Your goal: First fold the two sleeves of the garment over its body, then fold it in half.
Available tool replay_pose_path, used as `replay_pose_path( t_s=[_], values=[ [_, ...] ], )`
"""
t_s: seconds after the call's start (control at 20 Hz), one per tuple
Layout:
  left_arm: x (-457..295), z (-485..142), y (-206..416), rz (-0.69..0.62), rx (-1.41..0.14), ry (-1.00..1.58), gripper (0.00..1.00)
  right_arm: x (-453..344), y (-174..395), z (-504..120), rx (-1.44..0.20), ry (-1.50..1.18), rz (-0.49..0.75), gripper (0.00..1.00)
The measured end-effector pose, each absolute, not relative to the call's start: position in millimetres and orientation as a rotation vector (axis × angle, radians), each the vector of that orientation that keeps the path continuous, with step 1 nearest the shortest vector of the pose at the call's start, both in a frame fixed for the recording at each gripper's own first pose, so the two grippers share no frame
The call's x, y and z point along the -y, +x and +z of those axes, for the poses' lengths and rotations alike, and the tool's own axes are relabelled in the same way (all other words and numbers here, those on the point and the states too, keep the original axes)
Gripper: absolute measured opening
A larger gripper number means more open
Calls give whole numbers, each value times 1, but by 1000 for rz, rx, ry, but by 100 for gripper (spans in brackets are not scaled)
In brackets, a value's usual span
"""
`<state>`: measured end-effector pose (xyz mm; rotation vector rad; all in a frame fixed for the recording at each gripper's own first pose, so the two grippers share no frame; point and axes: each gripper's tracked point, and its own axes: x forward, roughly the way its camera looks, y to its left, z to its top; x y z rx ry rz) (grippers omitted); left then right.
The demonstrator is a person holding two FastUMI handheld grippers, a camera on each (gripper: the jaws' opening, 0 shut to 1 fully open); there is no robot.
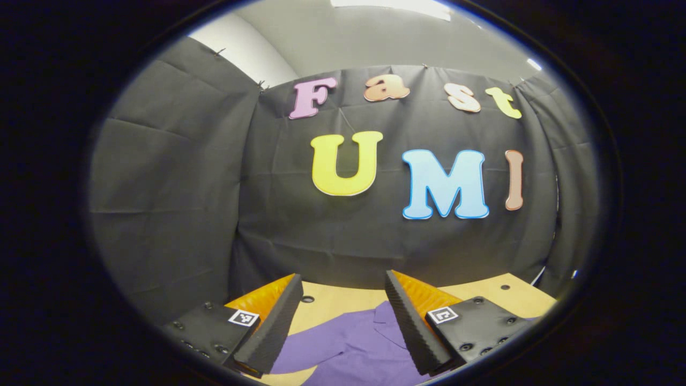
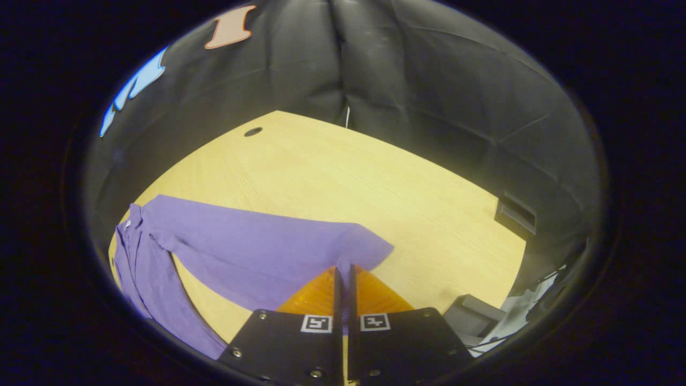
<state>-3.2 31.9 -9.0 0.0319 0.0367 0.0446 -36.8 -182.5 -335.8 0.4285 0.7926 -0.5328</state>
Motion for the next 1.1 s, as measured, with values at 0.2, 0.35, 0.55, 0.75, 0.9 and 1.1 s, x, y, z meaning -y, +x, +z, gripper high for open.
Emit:
replay_pose_path(
  t_s=[0.2, 0.35, 0.55, 0.75, 0.9, 1.1],
  values=[
    [-38, -8, -7, 46, -36, 21, 99, 178, -25, -308, -700, 402, -444, 4],
    [-39, -9, -9, 43, -34, 3, 99, 167, -12, -274, -631, 406, -383, 4],
    [-42, -11, -13, 43, -33, -11, 99, 128, 21, -219, -504, 540, -240, 5],
    [-56, -11, -19, 70, -28, -1, 98, 102, 42, -191, -458, 496, -152, 4],
    [-68, -17, -23, 97, -39, -7, 98, 68, 63, -163, -418, 481, -74, 4],
    [-80, -25, -29, 123, -55, -12, 98, 29, 94, -131, -369, 468, 14, 4]
  ],
)
